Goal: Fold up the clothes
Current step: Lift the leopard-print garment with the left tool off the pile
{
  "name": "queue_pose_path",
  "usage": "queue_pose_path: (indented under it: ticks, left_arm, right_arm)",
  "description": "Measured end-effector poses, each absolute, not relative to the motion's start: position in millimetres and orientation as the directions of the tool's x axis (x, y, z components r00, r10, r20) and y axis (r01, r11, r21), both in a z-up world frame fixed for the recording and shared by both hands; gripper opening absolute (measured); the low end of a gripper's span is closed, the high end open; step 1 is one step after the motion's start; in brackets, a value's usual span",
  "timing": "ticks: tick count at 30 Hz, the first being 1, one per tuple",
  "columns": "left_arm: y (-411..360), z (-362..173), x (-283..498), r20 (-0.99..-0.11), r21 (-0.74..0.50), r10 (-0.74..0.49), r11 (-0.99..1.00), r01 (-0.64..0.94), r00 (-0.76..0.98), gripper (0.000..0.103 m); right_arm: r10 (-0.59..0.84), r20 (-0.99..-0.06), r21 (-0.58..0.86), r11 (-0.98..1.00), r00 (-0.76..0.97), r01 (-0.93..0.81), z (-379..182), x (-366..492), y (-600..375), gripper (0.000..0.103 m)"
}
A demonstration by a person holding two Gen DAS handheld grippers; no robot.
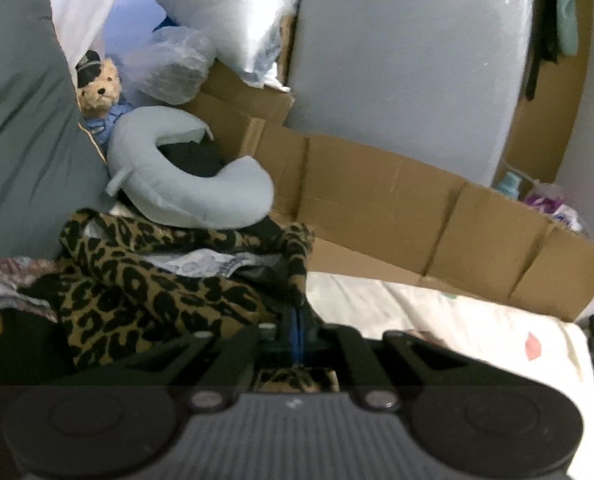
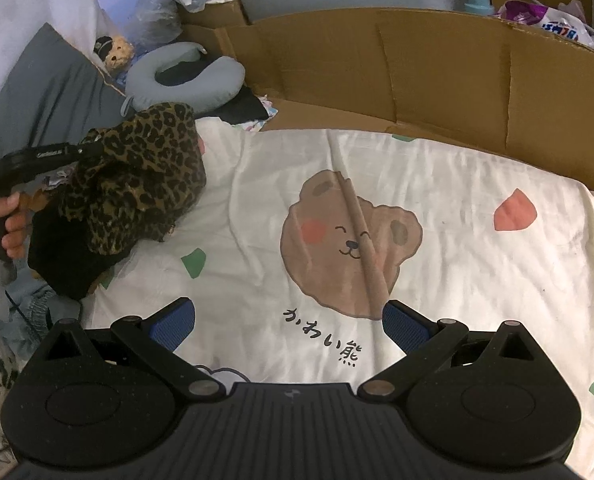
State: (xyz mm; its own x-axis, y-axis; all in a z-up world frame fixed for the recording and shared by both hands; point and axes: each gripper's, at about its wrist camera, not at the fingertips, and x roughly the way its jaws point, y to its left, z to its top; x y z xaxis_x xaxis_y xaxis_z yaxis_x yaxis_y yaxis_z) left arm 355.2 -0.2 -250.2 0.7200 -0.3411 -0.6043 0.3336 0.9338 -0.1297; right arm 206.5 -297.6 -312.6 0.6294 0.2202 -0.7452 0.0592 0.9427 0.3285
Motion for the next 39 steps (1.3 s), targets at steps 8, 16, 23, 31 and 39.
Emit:
queue_pose_path:
  ticks: [8,16,23,31,39]
  left_arm:
    - [-18,-256,308,-0.577,-0.260,-0.461,0.886,0.384,0.674,0.000]
    - [-36,-270,273,-0.574,-0.346,-0.558,0.829,0.439,0.599,0.000]
    - [-46,-288,256,-0.593,-0.394,-0.610,0.789,0.471,0.525,0.000]
    - [-63,-302,238,-0.609,-0.457,-0.693,0.704,0.544,0.386,0.000]
    - [-57,-297,235,-0.610,-0.456,-0.702,0.691,0.561,0.369,0.046]
  right_arm:
    - [0.220,-0.745,0.342,0.937,0.630,0.077,-317,203,-307,0.103]
    - [0.234,-0.738,0.341,0.939,0.633,0.050,-322,202,-299,0.098]
    - [0.256,-0.747,0.368,0.928,0.614,0.061,-331,200,-298,0.097]
    - [0.253,-0.748,0.382,0.920,0.613,0.087,-334,198,-305,0.097]
    - [0.242,-0.762,0.392,0.911,0.600,0.130,-344,190,-316,0.097]
